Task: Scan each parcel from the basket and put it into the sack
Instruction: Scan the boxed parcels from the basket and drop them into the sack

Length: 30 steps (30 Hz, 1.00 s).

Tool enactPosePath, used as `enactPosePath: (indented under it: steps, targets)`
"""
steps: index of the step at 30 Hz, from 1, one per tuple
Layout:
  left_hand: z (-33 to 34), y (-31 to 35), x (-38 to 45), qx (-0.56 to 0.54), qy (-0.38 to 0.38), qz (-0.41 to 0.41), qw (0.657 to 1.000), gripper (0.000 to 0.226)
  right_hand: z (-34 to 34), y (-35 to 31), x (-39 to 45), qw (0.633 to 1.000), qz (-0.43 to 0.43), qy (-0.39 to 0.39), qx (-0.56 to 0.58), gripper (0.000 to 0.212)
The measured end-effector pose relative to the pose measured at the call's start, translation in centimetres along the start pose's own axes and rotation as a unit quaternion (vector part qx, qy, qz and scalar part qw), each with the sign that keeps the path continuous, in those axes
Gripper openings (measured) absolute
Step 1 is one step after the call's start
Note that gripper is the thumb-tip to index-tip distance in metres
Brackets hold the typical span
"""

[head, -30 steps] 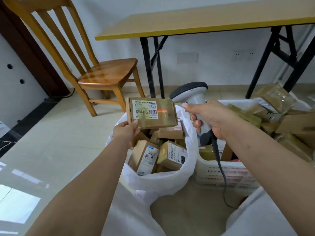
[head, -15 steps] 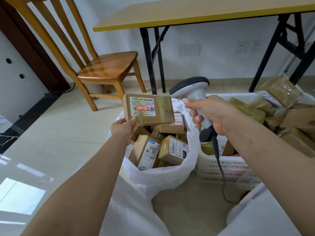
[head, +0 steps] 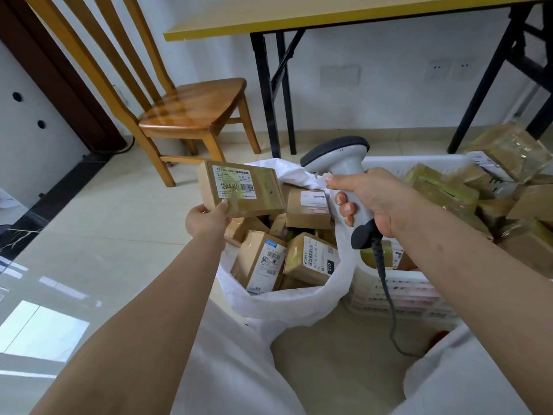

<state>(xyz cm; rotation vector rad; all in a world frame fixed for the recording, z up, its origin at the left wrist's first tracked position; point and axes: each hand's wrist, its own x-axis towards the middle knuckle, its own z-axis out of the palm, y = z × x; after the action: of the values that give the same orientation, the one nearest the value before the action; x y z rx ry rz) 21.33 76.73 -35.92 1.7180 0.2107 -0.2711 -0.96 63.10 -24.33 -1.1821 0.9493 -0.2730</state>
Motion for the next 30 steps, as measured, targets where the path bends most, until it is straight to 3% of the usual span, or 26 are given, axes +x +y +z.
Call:
enactPosePath:
  steps: [6,8,10,11,13,16,19,30]
  targets:
    - [1.5,-0.8,0.3,0.048,0.034,0.052,0.997,0.038,-0.1,0.2,0.6,1.000,0.002,0.005,-0.005,0.026]
    - [2.2,-1.1,-0.6,0.168,-0.030,0.055,0.984,0.041,-0.3,0.3,0.7,1.000,0.004,0.008,-0.008,0.025]
    - [2.9,-1.7,-1.7,0.269,-0.140,0.006,0.953,0.049,-0.6,0.3,0.8,1.000,0.009,0.014,-0.007,0.023]
    - [3.2,-2.0,-2.0,0.275,-0.184,-0.016,0.944,0.055,-0.8,0.4,0.8,1.000,0.013,0.017,-0.002,0.022]
    - [3.8,-2.2,-2.2,0.260,-0.194,-0.014,0.946,0.058,-1.2,0.5,0.9,1.000,0.020,0.018,0.008,0.023]
    - [4.8,-1.1,-2.7,0.258,-0.170,0.003,0.951,0.033,-1.9,0.8,1.2,0.999,0.024,0.019,0.017,0.023]
    - [6.6,0.2,-4.1,0.235,-0.198,0.019,0.951,0.019,-3.0,1.3,1.4,0.999,0.028,0.023,0.031,0.022]
    - [16.4,0.2,-11.4,0.211,-0.309,0.030,0.927,0.025,-11.8,5.2,2.2,0.990,0.053,0.074,0.108,0.024]
